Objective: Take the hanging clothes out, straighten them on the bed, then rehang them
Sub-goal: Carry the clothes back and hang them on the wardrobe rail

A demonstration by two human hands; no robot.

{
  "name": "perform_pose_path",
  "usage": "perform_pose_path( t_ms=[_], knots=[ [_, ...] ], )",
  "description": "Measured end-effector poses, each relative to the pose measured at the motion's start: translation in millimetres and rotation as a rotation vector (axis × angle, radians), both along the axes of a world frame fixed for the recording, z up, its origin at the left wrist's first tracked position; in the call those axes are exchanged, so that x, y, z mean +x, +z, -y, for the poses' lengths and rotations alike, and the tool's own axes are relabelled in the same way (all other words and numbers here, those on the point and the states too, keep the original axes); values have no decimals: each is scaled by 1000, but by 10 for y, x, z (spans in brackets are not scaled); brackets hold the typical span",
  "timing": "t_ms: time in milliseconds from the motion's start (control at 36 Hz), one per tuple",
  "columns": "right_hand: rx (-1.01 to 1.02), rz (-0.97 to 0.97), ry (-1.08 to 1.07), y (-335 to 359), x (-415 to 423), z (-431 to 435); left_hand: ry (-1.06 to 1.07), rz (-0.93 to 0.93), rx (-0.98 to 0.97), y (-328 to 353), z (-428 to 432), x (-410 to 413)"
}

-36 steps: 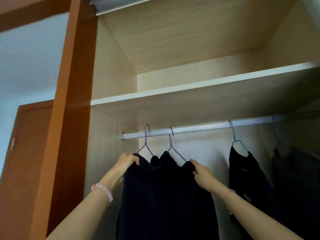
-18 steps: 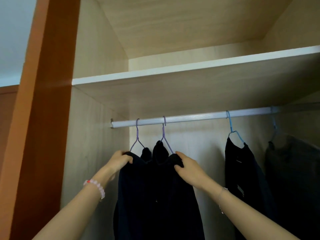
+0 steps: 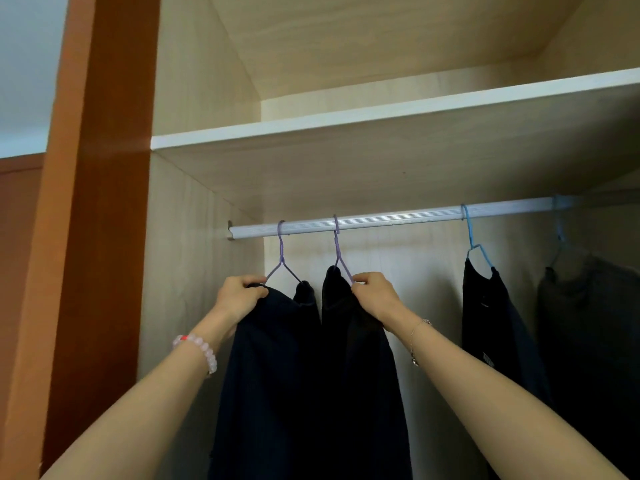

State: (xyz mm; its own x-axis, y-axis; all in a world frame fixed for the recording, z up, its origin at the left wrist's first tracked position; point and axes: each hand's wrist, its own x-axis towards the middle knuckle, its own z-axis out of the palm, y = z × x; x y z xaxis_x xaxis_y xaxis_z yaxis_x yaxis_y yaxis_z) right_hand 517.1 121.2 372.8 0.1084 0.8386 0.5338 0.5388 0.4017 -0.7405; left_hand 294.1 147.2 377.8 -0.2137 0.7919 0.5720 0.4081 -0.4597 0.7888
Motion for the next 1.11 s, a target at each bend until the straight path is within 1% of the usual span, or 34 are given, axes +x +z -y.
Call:
perform_pose_path(
  t_ms=[139,500,861,1000,1111],
  knots=[
    [6,7,-84,-21,118,0,42,34,-10,-26,-9,-53],
    [37,3,-267,-1,434,122,-1,-41,-56,-51,-29,1],
    [12,71,-200,-10,451,132,-23,-53,-56,-139,-87,52],
    [25,91,-206,-48,388,90,13,-87,-12,-164,-42,119],
    [41,78,-211,-64,366,118,84,-147,46,-194,-11,174]
  ],
)
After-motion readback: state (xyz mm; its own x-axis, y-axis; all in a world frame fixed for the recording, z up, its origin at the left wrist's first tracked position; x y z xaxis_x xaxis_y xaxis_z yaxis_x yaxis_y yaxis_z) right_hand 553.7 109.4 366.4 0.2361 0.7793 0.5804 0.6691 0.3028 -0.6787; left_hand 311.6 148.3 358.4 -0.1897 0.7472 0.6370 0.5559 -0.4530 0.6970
